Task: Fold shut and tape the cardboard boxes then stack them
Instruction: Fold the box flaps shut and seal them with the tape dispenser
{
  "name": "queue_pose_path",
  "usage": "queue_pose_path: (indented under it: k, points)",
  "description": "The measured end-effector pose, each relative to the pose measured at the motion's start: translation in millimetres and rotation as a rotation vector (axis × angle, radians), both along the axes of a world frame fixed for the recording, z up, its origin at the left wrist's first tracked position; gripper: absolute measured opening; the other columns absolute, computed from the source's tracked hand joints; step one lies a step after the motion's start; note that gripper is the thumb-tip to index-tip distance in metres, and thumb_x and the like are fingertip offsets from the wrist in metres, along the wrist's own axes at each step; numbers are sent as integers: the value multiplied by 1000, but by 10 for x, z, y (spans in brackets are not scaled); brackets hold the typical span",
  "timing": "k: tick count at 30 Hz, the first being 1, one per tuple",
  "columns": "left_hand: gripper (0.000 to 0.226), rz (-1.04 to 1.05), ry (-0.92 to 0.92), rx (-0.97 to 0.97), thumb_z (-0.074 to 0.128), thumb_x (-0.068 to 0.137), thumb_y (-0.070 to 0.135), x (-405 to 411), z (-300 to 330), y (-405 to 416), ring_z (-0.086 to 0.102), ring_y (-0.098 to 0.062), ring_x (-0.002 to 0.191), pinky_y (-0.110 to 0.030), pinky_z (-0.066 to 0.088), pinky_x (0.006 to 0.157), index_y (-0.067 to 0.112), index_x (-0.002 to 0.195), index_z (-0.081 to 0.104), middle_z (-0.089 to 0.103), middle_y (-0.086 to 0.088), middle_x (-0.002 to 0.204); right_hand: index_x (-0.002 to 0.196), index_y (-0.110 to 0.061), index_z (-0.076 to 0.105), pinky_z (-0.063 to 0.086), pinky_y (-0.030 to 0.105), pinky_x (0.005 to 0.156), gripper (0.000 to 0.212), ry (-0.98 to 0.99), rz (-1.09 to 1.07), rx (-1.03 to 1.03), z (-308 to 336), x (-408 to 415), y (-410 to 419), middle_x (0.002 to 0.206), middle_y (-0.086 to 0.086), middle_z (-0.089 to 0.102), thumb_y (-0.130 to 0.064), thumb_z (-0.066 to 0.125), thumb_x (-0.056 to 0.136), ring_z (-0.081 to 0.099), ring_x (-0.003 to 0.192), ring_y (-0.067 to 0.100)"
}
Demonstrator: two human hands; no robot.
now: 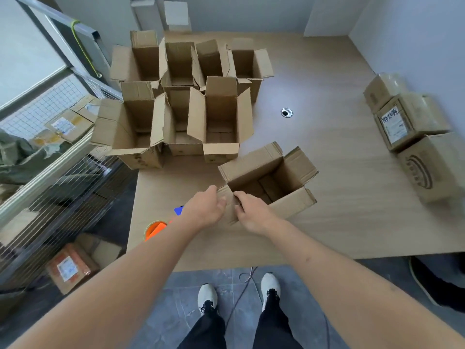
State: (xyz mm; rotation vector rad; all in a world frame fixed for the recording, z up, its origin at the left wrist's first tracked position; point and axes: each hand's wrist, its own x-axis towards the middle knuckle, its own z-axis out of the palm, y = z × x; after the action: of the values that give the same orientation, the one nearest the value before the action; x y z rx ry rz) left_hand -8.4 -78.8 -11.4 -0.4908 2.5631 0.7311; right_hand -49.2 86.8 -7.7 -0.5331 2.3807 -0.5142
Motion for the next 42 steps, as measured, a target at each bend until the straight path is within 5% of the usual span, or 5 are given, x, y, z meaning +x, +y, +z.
queue_pose_path:
  k: [7, 15, 30, 34, 42]
  points:
    - [65, 393, 196, 127, 75, 87, 22, 228, 2, -243, 64, -29, 102, -36, 51, 89, 18, 146, 47, 68, -6, 101, 160, -24, 26, 41, 43, 112, 60, -53, 122, -54, -35, 277, -124, 154, 3, 49, -29, 46, 104, 50, 135, 28]
    - [49, 483, 440, 48, 70, 94, 23, 110, 221, -22, 62, -22, 96, -37, 51, 82, 23, 139, 52, 67, 1, 101, 140, -24, 54, 18, 44, 125, 47, 550, -10, 148, 28, 30, 425, 165, 17, 22, -21, 65, 94, 18, 153, 34]
    - [28, -40, 266, -113, 61, 96, 13, 96, -69, 206, 45, -30, 124, -36, 44, 105, 12, 120, 75, 43, -6, 147, 159, -22, 26, 52, 39, 100, 76, 535, 42, 26, -41, -210, 634, 164, 9, 26, -14, 64, 94, 45, 138, 30]
    - [53, -217, 199, -113, 64, 86, 6, 164, -23, 83, 32, -30, 139, -34, 36, 112, 18, 138, 63, 27, -10, 161, 156, -21, 37, 42, 42, 113, 57, 356, 88, 6, -90, -190, 499, 157, -1, 44, -46, 42, 104, 31, 150, 23]
    - [112, -426, 66, -292, 81, 68, 53, 386, -169, 61, -13, -33, 155, -50, 13, 127, 42, 160, 18, -19, -8, 169, 144, -27, 49, 56, 36, 86, 67, 342, -124, -39, -102, -504, 584, 136, 3, 42, 6, 62, 87, 56, 111, 24]
